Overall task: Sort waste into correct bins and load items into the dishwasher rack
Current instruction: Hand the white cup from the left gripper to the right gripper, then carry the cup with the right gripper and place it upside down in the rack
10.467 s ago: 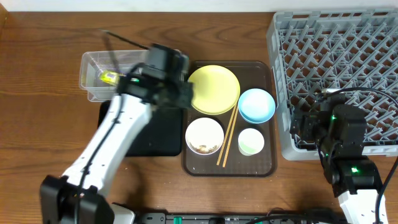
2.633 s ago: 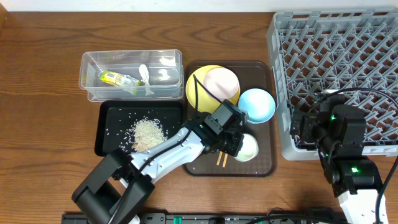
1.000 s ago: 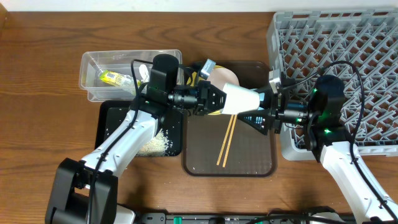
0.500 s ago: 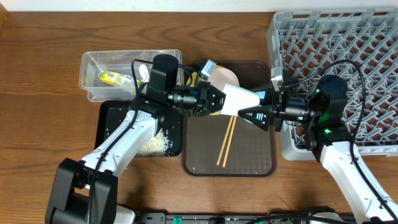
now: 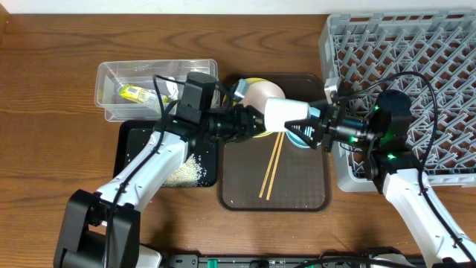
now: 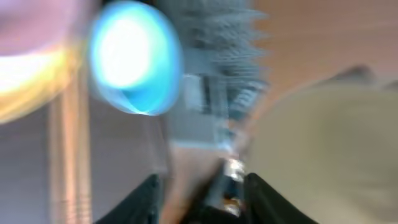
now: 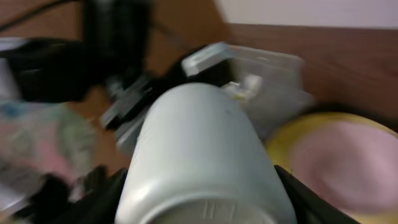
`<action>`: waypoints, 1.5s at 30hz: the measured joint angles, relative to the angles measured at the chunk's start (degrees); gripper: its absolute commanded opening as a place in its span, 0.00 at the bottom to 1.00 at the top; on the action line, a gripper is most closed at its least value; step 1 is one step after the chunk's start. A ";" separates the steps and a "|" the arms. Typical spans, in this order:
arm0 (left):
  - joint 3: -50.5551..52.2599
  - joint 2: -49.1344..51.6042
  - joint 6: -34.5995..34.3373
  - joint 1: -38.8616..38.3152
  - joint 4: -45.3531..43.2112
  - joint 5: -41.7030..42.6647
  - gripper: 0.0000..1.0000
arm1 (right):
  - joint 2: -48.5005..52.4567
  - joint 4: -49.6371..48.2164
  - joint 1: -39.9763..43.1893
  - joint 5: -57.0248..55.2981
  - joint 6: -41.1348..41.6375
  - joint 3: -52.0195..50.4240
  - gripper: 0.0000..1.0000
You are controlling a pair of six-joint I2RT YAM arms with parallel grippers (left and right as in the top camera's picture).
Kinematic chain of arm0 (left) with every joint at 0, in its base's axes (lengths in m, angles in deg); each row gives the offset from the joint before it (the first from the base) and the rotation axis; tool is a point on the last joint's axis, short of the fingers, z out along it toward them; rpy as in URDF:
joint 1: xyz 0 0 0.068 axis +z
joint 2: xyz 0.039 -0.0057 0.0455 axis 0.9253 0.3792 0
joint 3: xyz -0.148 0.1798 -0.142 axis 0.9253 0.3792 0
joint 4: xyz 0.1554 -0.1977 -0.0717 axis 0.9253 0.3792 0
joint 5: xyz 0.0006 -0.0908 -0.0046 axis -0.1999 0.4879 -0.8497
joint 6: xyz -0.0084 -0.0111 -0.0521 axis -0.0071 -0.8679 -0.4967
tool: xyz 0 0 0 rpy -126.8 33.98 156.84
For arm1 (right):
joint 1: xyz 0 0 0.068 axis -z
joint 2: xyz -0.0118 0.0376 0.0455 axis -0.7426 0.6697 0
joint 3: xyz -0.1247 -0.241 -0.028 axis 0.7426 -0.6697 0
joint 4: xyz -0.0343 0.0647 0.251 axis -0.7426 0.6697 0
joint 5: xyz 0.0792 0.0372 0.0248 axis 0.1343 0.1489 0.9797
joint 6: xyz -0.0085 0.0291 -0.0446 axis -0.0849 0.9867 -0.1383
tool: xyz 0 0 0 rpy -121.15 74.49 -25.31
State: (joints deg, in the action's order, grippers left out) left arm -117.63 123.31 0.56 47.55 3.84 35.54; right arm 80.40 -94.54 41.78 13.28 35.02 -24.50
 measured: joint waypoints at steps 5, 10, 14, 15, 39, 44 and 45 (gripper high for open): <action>0.11 -1.62 8.33 3.82 6.56 -11.41 0.50 | -0.15 5.01 0.74 -11.06 -1.40 0.04 0.39; 0.09 -11.04 13.46 9.20 14.34 -20.31 0.51 | -2.86 15.45 2.91 -19.52 -2.36 1.31 0.31; -0.11 -18.99 15.45 14.10 22.45 -25.49 0.53 | -6.60 31.30 5.84 -29.18 -2.91 7.32 0.22; -0.13 -20.20 15.74 15.15 24.33 -26.67 0.53 | -7.15 35.39 6.43 -31.78 -3.45 9.29 0.20; -0.11 -24.92 16.92 22.16 31.69 -36.06 0.54 | 6.01 59.08 23.30 -62.05 -5.90 23.37 0.01; -0.11 -24.92 16.90 22.16 31.69 -36.09 0.54 | 10.86 60.24 23.32 -62.27 -5.90 23.37 0.01; -0.13 -24.92 16.92 22.16 31.69 -36.09 0.54 | 11.96 60.24 23.32 -62.36 -5.90 23.37 0.01</action>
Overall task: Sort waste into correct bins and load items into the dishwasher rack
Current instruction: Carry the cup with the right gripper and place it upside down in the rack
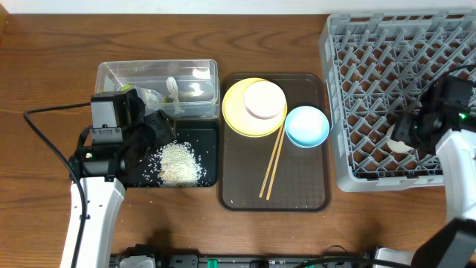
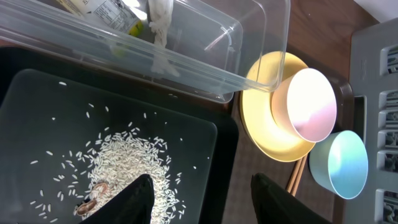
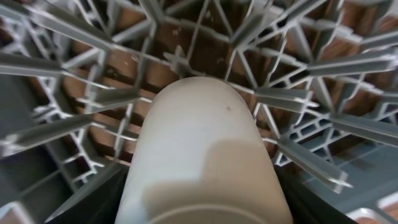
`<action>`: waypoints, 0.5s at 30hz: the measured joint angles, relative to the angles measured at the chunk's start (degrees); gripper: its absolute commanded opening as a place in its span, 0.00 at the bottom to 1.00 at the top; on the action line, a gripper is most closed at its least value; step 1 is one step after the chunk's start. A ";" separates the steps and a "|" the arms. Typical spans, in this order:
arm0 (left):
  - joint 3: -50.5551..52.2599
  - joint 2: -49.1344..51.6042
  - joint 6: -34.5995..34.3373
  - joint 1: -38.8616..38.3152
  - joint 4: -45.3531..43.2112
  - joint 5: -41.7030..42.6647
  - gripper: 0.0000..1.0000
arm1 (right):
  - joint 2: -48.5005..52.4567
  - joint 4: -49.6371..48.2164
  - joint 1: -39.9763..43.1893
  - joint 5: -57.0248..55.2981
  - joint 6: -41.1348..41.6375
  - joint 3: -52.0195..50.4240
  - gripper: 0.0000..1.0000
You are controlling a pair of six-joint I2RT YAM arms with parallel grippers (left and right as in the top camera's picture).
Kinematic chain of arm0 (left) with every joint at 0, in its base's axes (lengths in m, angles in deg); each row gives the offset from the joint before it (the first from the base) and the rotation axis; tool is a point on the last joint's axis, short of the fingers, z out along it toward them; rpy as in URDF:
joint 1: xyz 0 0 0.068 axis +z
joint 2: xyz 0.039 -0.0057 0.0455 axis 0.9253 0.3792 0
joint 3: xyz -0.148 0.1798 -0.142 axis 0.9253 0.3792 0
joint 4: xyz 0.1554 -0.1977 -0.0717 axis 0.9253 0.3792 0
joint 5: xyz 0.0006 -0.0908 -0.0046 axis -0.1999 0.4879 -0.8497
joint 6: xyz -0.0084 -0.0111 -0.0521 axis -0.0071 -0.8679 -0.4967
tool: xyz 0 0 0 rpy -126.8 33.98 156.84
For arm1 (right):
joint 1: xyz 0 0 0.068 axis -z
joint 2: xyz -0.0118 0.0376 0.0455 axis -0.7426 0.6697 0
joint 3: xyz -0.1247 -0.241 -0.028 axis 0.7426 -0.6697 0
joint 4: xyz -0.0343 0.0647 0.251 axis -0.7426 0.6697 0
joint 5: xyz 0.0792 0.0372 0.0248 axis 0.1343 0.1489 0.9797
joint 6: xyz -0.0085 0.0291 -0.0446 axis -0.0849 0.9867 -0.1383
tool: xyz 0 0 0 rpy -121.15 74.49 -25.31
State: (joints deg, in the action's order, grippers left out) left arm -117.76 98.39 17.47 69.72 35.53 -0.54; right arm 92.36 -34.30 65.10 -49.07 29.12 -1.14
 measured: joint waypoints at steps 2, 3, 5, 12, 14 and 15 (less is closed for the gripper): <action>0.02 0.00 -0.02 0.00 0.00 0.00 0.54 | 1.77 0.02 0.00 -0.15 0.00 0.00 0.05; 0.02 0.00 -0.02 0.00 0.00 0.00 0.54 | 2.45 -0.09 0.00 -0.59 0.00 0.00 0.11; 0.02 0.00 -0.02 0.00 0.00 -0.02 0.54 | 3.06 0.04 0.04 -0.68 -0.02 0.00 0.28; 0.00 0.00 0.00 0.00 0.00 0.00 0.54 | 2.78 -0.04 0.04 -0.48 -0.17 0.00 0.61; 0.02 0.00 -0.02 0.00 0.02 0.00 0.54 | 1.88 -0.04 0.15 0.20 -0.20 0.04 0.66; 0.02 0.00 -0.02 0.00 0.07 0.00 0.54 | 0.76 0.09 0.15 0.94 -0.24 0.44 0.66</action>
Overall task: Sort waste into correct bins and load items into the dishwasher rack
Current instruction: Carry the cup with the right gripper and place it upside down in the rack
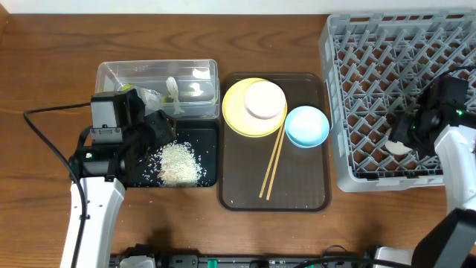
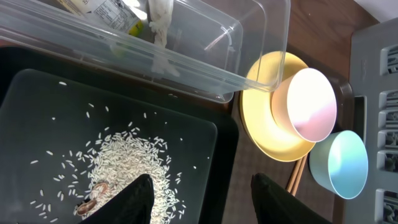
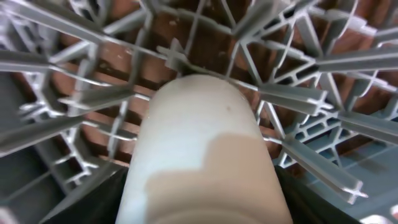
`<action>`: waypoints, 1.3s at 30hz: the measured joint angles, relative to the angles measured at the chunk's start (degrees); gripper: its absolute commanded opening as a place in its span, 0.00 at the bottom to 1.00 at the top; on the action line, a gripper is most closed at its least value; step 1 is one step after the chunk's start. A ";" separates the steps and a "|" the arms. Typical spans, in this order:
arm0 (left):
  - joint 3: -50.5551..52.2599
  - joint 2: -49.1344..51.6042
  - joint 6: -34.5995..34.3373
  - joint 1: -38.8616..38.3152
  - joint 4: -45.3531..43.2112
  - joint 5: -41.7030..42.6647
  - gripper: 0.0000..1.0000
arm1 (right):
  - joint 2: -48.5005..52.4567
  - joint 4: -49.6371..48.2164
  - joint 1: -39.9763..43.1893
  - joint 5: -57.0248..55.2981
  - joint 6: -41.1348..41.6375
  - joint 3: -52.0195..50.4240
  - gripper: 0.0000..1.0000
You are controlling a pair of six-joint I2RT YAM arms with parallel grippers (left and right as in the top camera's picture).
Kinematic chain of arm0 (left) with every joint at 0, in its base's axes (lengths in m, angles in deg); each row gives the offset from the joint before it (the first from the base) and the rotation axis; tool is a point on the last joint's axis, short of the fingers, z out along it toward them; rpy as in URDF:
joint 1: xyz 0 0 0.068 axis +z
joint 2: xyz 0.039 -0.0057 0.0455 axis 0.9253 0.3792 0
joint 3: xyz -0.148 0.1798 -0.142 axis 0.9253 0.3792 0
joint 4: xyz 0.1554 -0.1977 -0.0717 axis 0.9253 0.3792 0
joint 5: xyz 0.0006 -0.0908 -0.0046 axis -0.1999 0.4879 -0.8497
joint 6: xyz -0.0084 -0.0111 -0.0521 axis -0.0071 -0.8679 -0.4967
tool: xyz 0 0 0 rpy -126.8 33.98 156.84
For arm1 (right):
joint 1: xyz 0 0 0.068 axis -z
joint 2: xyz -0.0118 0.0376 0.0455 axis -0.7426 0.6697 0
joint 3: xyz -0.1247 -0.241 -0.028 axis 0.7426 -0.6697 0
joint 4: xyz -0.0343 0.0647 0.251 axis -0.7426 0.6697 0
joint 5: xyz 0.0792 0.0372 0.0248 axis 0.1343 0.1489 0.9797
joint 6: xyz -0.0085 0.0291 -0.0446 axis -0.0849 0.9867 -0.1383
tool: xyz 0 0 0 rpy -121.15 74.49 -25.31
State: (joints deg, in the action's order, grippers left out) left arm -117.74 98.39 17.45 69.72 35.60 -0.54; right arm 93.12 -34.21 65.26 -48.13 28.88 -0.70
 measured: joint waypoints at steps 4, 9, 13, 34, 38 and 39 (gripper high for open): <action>-0.02 0.00 0.02 0.00 0.35 0.00 0.54 | -4.52 -0.07 0.04 1.75 -0.04 2.60 0.67; -0.02 0.00 0.02 0.00 0.85 0.00 0.54 | -10.40 0.28 -0.33 3.45 -0.11 5.01 0.58; 0.00 0.00 0.00 0.00 0.85 0.00 0.54 | -10.01 2.56 -0.28 3.23 -0.13 5.07 0.57; -0.02 0.00 0.00 0.00 1.22 0.00 0.54 | 4.76 4.92 -0.28 -2.97 0.02 4.28 0.73; 0.00 0.00 0.02 0.00 1.25 0.00 0.54 | 5.97 4.94 -0.28 -3.39 -0.07 4.17 0.80; 0.00 0.00 0.00 0.00 1.29 0.00 0.54 | 5.92 4.96 -0.28 -3.58 -0.17 4.17 0.80</action>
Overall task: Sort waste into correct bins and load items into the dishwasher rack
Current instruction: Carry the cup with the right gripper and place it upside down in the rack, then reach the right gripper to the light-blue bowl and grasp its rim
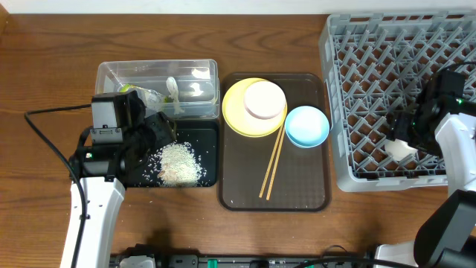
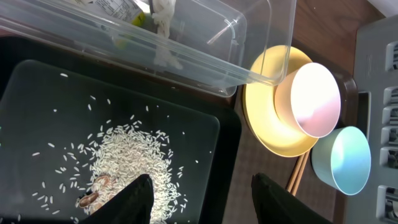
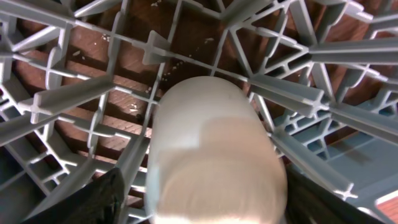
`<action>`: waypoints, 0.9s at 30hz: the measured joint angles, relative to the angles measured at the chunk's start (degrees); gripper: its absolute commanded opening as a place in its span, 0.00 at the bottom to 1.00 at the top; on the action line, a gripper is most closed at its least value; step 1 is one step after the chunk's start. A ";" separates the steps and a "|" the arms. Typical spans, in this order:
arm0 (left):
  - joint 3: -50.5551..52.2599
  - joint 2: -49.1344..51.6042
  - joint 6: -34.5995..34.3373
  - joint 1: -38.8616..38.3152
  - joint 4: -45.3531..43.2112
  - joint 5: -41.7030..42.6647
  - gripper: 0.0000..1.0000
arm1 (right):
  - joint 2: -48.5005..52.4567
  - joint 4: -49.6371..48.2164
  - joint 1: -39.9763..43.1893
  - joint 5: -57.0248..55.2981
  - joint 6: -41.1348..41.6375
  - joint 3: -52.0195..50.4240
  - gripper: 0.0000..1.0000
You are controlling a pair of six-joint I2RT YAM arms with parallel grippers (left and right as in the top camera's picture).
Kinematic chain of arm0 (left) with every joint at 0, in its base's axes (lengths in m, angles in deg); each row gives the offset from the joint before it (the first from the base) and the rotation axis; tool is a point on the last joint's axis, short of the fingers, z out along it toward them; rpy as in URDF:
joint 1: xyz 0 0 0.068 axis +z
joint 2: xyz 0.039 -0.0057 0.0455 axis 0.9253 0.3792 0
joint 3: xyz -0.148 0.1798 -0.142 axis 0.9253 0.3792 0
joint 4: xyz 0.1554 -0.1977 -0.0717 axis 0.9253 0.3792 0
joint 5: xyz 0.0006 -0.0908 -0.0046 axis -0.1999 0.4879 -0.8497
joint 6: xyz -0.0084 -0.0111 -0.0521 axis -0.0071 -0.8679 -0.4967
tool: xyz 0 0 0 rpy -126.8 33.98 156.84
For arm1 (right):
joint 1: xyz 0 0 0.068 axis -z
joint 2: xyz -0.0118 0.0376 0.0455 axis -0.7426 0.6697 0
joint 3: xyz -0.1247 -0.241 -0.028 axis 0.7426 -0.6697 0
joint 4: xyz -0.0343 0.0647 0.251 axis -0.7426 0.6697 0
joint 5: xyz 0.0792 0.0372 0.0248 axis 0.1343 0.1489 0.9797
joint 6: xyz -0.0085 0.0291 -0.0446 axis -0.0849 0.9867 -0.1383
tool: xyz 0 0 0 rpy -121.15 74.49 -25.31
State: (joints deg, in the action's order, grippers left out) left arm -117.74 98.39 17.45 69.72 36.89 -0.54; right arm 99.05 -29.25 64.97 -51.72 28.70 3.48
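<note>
A white cup (image 1: 400, 149) lies on its side low in the grey dishwasher rack (image 1: 332, 112), at its front right. My right gripper (image 1: 410, 140) is around it. In the right wrist view the cup (image 3: 214, 143) sits between rack ribs (image 3: 68, 99), and the fingers (image 3: 109, 199) stand slightly off its sides, so the gripper is open. My left gripper (image 1: 160, 128) hangs open and empty over the black bin of rice (image 2: 124, 155). A pink bowl (image 1: 265, 99) on a yellow plate (image 1: 234, 112), a blue bowl (image 1: 306, 126) and chopsticks (image 1: 271, 167) are on the brown tray (image 1: 245, 193).
A clear plastic bin (image 1: 111, 74) holding wrappers stands behind the black bin (image 1: 126, 134) at the left. The rack's raised wall runs right next to the brown tray's right edge. Cables trail from both arms.
The cup sits deeper between the rack ribs, and the right fingers have spread a little off its sides. The left gripper has shifted only slightly over the rice.
Both grippers met over the brown tray with the white cup between them, the right one around its end. Later the left arm was back over the black bin and the right held the cup over the rack's front right. Now the cup lies in the rack.
</note>
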 measured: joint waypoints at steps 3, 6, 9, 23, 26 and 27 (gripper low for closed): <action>0.00 0.00 0.02 0.00 0.04 -0.02 0.54 | -0.11 0.44 0.02 -0.09 0.00 0.00 0.81; 0.00 0.00 0.00 0.00 0.07 0.00 0.54 | -1.16 0.68 0.02 0.63 0.02 0.04 0.79; -0.02 0.00 0.00 0.00 0.11 0.00 0.54 | -4.02 0.44 -0.02 4.55 0.00 1.27 0.77; 0.00 0.00 0.02 0.00 0.13 0.00 0.54 | -12.22 -7.56 -17.66 23.47 -5.46 5.31 0.69; -0.02 0.00 0.00 0.00 0.13 0.00 0.54 | -8.85 -8.35 -22.84 21.51 -8.70 5.31 0.70; 0.00 0.00 0.00 0.00 0.15 0.00 0.54 | -7.54 -8.96 -24.20 20.65 -9.79 5.31 0.70</action>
State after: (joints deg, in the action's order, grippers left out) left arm -117.74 98.39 17.45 69.72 37.04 -0.54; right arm 91.51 -38.21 40.78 -31.06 18.91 8.79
